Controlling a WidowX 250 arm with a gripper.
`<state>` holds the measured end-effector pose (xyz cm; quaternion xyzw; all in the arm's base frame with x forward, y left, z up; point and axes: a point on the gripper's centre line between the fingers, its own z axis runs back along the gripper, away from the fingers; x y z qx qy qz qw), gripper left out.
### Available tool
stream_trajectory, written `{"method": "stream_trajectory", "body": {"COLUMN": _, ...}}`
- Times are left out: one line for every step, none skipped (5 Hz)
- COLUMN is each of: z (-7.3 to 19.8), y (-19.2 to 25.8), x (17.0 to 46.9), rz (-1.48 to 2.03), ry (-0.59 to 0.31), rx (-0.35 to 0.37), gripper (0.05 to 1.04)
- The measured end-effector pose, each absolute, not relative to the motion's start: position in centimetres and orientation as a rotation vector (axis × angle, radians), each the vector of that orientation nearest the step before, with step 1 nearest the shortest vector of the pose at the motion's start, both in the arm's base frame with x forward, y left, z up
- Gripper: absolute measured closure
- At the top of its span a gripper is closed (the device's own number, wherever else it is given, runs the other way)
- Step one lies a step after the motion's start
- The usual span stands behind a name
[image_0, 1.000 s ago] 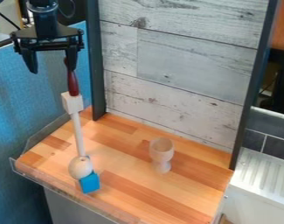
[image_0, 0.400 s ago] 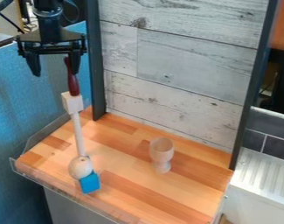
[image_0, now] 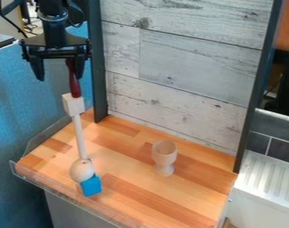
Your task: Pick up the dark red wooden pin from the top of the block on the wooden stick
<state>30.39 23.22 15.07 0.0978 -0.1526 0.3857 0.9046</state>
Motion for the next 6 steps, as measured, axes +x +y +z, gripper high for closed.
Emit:
{"method": "stream_trajectory", "body": {"z": 14.2, "y": 23.0, "x": 30.5, "rz": 0.808, "ry": -0.287, "rx": 0.193, "gripper": 0.085}}
{"method": "stream_trajectory", "body": {"z": 14.7, "y": 22.9, "x": 31.3, "rz": 0.804, "ry": -0.304, "rx": 0.196, "gripper": 0.085}}
{"method": "stream_trajectory", "body": {"z": 14.4, "y": 22.8, "x": 31.8, "rz": 0.815, "ry": -0.293, "rx": 0.191, "gripper": 0.085}}
{"method": "stream_trajectory", "body": {"z": 15.0, "y": 22.9, "x": 32.5, "rz": 0.832, "ry": -0.301, "rx": 0.180, "gripper": 0.137}}
{"method": "stream_trajectory", "body": {"z": 15.6, "y": 23.1, "x": 33.0, "rz": 0.831, "ry": -0.317, "rx": 0.177, "gripper": 0.427}}
{"method": "stream_trajectory", "body": {"z": 15.6, "y": 23.2, "x": 32.9, "rz": 0.835, "ry": -0.313, "rx": 0.185, "gripper": 0.725}}
